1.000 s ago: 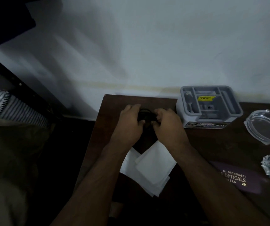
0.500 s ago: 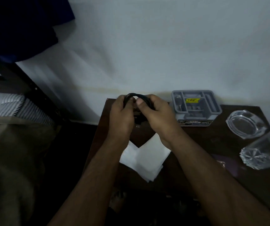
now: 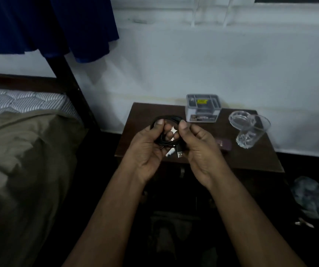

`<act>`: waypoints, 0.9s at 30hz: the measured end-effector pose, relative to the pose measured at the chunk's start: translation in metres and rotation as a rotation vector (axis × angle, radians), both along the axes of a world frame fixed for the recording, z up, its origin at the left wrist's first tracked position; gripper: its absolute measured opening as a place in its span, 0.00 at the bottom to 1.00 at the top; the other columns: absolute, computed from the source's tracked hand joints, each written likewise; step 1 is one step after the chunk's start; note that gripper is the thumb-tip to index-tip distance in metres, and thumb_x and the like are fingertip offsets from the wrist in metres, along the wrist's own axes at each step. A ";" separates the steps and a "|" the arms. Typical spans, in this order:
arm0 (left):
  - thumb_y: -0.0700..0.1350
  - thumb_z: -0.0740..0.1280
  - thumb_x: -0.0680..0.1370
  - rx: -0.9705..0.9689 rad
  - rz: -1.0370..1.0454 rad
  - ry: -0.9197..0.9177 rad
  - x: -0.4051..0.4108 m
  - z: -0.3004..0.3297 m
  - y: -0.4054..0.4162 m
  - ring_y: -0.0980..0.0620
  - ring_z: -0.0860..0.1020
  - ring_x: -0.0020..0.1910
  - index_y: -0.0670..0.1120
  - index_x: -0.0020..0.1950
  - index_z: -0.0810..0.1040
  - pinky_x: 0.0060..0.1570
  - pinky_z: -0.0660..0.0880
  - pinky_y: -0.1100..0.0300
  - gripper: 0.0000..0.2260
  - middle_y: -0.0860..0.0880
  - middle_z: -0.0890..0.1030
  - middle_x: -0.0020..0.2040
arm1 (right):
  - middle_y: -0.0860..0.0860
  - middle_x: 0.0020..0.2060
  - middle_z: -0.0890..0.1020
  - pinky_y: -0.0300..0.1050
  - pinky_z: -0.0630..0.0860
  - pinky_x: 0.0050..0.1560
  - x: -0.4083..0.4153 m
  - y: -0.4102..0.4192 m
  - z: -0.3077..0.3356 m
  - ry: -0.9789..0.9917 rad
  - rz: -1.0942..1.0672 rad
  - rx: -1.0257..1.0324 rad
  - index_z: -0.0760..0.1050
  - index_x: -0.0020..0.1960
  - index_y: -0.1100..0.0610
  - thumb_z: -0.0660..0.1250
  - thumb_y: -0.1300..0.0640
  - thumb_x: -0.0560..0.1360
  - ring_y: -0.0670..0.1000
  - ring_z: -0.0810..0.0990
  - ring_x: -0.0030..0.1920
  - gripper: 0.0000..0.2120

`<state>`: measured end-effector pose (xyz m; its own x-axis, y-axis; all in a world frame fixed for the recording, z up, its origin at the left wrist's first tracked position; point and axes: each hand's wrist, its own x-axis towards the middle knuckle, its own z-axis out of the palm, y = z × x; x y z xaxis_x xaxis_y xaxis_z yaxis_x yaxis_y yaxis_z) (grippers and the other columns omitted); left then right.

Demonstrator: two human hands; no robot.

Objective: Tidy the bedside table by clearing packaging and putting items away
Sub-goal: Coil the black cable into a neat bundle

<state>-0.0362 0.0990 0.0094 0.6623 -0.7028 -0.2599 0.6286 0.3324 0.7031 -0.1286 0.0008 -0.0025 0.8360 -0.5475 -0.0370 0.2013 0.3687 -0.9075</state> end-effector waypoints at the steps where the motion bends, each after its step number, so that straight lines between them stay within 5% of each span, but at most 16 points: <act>1: 0.41 0.65 0.82 0.009 -0.010 0.006 -0.012 -0.007 0.009 0.55 0.78 0.31 0.45 0.40 0.81 0.41 0.81 0.60 0.11 0.51 0.79 0.33 | 0.49 0.39 0.85 0.42 0.80 0.47 -0.012 0.010 -0.007 0.037 -0.016 -0.018 0.84 0.46 0.54 0.71 0.47 0.76 0.47 0.84 0.41 0.10; 4: 0.41 0.61 0.84 0.037 0.018 0.091 -0.043 -0.031 0.027 0.55 0.71 0.29 0.44 0.43 0.76 0.40 0.78 0.59 0.11 0.50 0.73 0.31 | 0.57 0.46 0.86 0.49 0.77 0.53 -0.038 0.031 -0.029 0.140 -0.006 0.034 0.82 0.53 0.61 0.67 0.49 0.81 0.55 0.83 0.48 0.15; 7: 0.43 0.59 0.85 0.127 0.087 0.098 -0.052 -0.045 0.032 0.53 0.71 0.33 0.45 0.45 0.75 0.42 0.75 0.56 0.11 0.49 0.74 0.33 | 0.54 0.54 0.85 0.42 0.77 0.52 -0.054 0.034 -0.038 0.234 0.126 -0.036 0.80 0.62 0.60 0.63 0.60 0.84 0.50 0.82 0.55 0.11; 11: 0.42 0.59 0.85 0.180 0.115 0.059 -0.045 -0.047 0.020 0.53 0.75 0.28 0.44 0.44 0.75 0.30 0.77 0.61 0.11 0.50 0.72 0.31 | 0.57 0.57 0.85 0.40 0.79 0.60 -0.062 0.022 -0.038 0.183 0.170 -0.142 0.80 0.62 0.59 0.64 0.71 0.80 0.50 0.83 0.59 0.15; 17: 0.42 0.59 0.86 0.274 0.068 -0.153 -0.041 -0.053 -0.011 0.57 0.73 0.24 0.46 0.43 0.75 0.28 0.74 0.62 0.12 0.54 0.73 0.26 | 0.64 0.54 0.86 0.52 0.81 0.56 -0.053 -0.006 -0.048 0.297 -0.050 -0.154 0.82 0.57 0.63 0.71 0.65 0.78 0.56 0.83 0.51 0.09; 22: 0.41 0.59 0.86 0.189 0.045 -0.012 -0.032 -0.058 -0.033 0.53 0.72 0.26 0.40 0.49 0.77 0.25 0.74 0.61 0.10 0.47 0.79 0.32 | 0.62 0.45 0.87 0.38 0.75 0.34 -0.027 -0.015 -0.053 0.290 -0.123 -0.192 0.81 0.52 0.57 0.70 0.53 0.80 0.52 0.82 0.41 0.07; 25: 0.43 0.58 0.86 0.279 0.053 -0.142 -0.025 -0.061 -0.042 0.54 0.75 0.25 0.41 0.54 0.78 0.28 0.75 0.59 0.10 0.48 0.79 0.32 | 0.54 0.44 0.86 0.39 0.76 0.34 -0.013 -0.021 -0.054 0.276 -0.189 -0.237 0.77 0.57 0.49 0.67 0.49 0.81 0.48 0.83 0.38 0.06; 27: 0.45 0.59 0.86 0.385 0.085 -0.283 -0.019 -0.067 -0.046 0.59 0.78 0.27 0.46 0.52 0.77 0.32 0.76 0.60 0.08 0.54 0.79 0.31 | 0.53 0.48 0.84 0.42 0.81 0.42 -0.013 -0.031 -0.052 0.251 -0.214 -0.549 0.74 0.63 0.46 0.66 0.56 0.82 0.48 0.85 0.43 0.12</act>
